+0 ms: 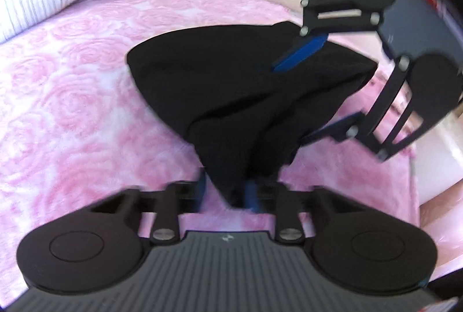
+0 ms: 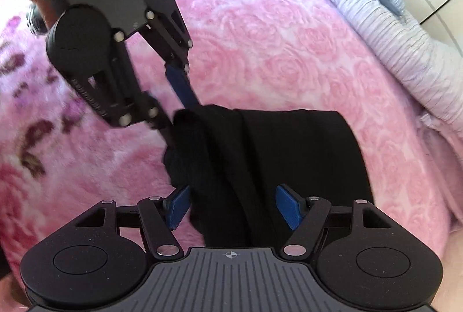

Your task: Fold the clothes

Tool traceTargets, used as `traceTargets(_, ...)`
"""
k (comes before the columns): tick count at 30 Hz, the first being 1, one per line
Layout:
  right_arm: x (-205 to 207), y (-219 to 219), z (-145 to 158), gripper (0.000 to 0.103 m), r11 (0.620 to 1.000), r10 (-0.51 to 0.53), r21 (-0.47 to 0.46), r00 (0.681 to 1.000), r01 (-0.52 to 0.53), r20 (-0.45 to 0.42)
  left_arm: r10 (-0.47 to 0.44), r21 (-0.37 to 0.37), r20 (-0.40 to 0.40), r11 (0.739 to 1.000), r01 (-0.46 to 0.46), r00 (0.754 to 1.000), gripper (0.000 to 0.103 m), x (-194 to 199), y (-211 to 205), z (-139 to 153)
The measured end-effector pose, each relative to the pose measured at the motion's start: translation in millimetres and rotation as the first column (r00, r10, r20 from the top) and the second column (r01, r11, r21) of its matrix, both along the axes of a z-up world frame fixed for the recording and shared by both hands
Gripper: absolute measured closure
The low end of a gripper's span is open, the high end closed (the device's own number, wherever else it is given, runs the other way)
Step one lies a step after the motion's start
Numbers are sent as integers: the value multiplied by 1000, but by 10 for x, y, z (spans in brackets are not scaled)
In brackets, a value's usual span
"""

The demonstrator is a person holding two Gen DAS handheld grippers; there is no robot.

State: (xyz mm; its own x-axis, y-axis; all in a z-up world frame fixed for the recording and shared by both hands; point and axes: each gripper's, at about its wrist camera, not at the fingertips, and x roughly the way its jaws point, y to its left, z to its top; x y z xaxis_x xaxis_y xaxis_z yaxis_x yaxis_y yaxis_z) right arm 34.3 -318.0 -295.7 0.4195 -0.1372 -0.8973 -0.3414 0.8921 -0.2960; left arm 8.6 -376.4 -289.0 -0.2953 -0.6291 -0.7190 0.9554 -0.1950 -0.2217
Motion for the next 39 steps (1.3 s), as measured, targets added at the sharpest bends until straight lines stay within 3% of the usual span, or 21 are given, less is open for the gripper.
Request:
traceTargets(1,-26,13,-6,34,1000,-3,-4,1000,3,1,6,-2,6,1000,-6,1000,96,-35,42,32)
traceTargets(2,-51,27,-13,46,1000,-5,-9,1000,5,2,14,-5,15,1000,-14,1000,97,-79,108,69)
traceTargets(3,-76,40,-19,65,1000,-8,-13,1000,8,3,19,-1,26,1000,-19,999,98,-122,185,93)
traceTargets(5,-128,67,-32,68,1000,-13,-22,1000,13,4,23,29,51,999,-24,998,103,-200,327,99)
traceTargets(7,-179,93,-45,68,999,-18,-30,1000,19,6,12,65,88,998,-18,996,103,-282,457,92)
traceTargets(9,-229,118,-57,68,999,-27,-40,1000,28,10,22,55,143,998,-30,989,101,-341,531,131)
traceTargets(11,-274,129,-58,68,996,-57,-60,998,59,28,60,31,162,997,-66,985,73,-366,509,177)
traceTargets(12,-296,134,-59,62,995,-72,-70,997,74,37,74,11,173,997,-77,982,51,-390,473,191)
traceTargets(13,-320,135,-63,57,993,-87,-82,995,91,46,88,-10,183,996,-88,979,43,-414,438,204)
traceTargets(15,-377,98,-87,42,987,-113,-113,992,119,56,112,-44,205,994,-105,972,42,-459,349,212)
traceTargets(17,-429,45,-107,42,983,-122,-130,991,127,49,107,-48,237,994,-98,966,44,-511,191,146)
traceTargets(18,-454,18,-121,42,981,-126,-142,991,131,45,99,-40,265,995,-92,959,55,-540,102,96)
traceTargets(19,-480,-11,-147,42,977,-129,-164,991,134,40,109,-37,275,994,-103,955,76,-532,59,73)
traceTargets(20,-507,-50,-177,42,972,-137,-186,990,141,33,132,-39,268,991,-126,955,82,-500,49,74)
traceTargets(24,-645,-318,-334,42,938,-227,-266,974,221,8,197,-35,273,980,-195,942,95,-392,228,129)
traceTargets(27,-788,-450,-363,42,913,-315,-273,949,303,-1,163,28,287,984,-178,944,103,-388,459,125)
traceTargets(30,-943,-485,-315,42,903,-363,-250,932,349,-11,135,63,298,985,-160,945,103,-345,620,182)
traceTargets(32,-994,-442,-258,42,908,-350,-251,937,336,-14,147,49,305,984,-169,941,97,-286,641,261)
traceTargets(34,-970,-419,-295,42,914,-315,-274,949,299,-16,152,-1,327,987,-160,933,69,-246,573,346)
traceTargets(37,-933,-384,-351,42,920,-260,-307,965,242,-19,52,-50,373,998,-36,926,58,-312,373,325)
traceTargets(39,-909,-361,-388,42,922,-224,-329,974,204,-23,-26,-61,415,997,56,909,57,-382,244,249)
